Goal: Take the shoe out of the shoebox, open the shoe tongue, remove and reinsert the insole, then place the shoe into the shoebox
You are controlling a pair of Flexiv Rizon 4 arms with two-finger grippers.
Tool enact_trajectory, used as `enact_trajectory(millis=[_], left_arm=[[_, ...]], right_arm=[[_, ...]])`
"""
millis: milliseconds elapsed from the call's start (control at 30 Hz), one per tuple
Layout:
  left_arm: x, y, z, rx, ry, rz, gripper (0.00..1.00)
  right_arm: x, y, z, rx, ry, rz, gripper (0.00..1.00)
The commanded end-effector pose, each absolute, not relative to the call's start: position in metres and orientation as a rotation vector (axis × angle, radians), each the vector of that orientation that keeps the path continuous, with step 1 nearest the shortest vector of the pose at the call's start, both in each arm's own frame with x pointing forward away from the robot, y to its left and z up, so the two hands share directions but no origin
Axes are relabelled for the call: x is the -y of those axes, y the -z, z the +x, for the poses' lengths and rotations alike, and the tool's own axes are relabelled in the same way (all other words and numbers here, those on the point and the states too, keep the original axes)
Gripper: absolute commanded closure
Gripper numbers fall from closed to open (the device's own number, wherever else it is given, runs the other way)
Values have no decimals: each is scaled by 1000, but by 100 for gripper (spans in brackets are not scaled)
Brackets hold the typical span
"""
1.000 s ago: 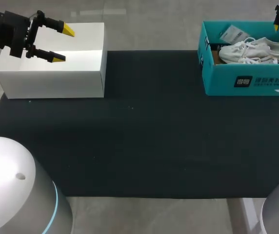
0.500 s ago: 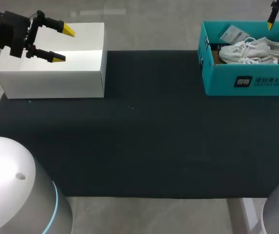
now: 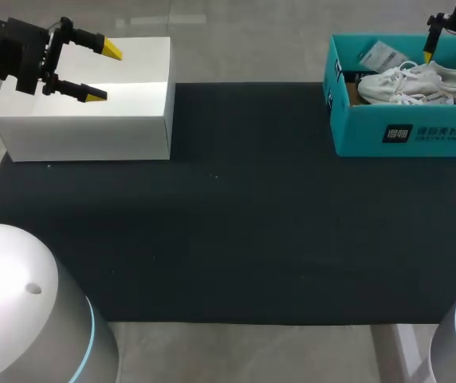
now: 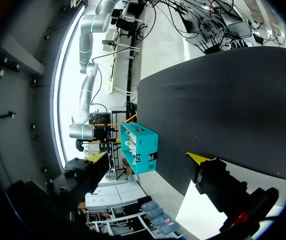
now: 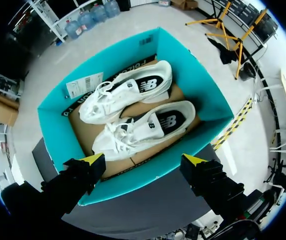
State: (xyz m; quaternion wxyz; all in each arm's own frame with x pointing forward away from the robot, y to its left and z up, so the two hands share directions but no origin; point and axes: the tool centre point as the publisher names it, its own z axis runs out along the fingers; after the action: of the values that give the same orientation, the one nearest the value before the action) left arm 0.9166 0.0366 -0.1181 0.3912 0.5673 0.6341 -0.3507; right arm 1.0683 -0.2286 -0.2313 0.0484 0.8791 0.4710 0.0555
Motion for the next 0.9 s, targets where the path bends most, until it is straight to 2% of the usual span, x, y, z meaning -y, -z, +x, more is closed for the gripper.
enact_trajectory(millis=[33, 133, 233, 400, 700, 900], left_arm=[[-36, 118, 916, -1614, 889, 1444, 0], [-36, 118, 916, -1614, 889, 1444, 0], [-16, 109, 918, -1859, 662, 1109, 0], [-5, 89, 916, -2200, 575, 518, 0], [0, 94, 901, -2454, 475, -99, 0], [-6, 110, 914, -2478, 423, -389, 0]], right_arm=[[224, 233, 1055, -1315, -338, 2476, 0], [224, 233, 1055, -1315, -338, 2476, 0], [221, 236, 1052, -1342, -336, 2499, 0], [214, 249, 1034, -1381, -288, 2581, 0], [215, 259, 1004, -1428, -183, 2629, 0], [218, 258, 983, -1450, -113, 2647, 0]])
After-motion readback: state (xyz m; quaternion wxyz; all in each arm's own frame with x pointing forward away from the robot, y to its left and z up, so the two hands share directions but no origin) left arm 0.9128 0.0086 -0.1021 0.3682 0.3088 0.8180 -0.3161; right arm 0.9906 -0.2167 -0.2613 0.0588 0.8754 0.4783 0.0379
